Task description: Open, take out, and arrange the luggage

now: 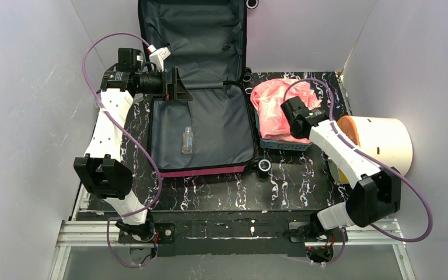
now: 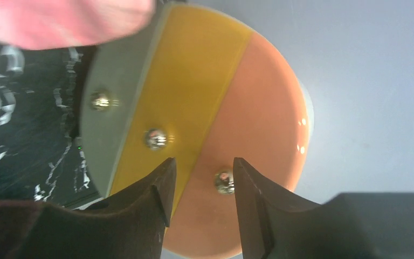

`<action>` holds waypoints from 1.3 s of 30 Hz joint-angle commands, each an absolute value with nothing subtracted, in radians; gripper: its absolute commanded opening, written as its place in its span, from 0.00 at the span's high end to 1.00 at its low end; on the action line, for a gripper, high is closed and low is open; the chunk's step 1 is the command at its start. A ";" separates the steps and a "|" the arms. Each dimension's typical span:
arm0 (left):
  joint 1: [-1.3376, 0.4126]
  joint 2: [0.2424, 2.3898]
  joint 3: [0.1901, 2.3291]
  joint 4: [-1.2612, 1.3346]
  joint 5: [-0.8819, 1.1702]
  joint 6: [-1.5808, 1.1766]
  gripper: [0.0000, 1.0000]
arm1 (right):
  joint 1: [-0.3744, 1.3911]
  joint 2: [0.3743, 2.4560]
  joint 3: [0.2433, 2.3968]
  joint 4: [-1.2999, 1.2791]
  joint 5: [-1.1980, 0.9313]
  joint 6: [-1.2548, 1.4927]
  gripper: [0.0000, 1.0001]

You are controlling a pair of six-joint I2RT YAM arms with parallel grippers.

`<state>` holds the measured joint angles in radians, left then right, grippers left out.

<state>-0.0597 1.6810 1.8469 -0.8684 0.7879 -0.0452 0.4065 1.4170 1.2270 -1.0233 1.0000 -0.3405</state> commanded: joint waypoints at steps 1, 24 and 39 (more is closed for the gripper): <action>-0.052 1.682 1.877 -0.886 0.822 -0.042 0.02 | 0.552 1.360 1.170 -1.038 0.891 -0.459 0.46; -0.039 1.699 1.872 -0.892 0.866 -0.040 0.02 | 0.426 1.320 0.975 -0.845 0.877 -0.883 0.39; -0.035 1.724 1.884 -0.892 0.895 -0.054 0.02 | 0.422 1.202 0.796 -0.742 0.937 -1.005 0.43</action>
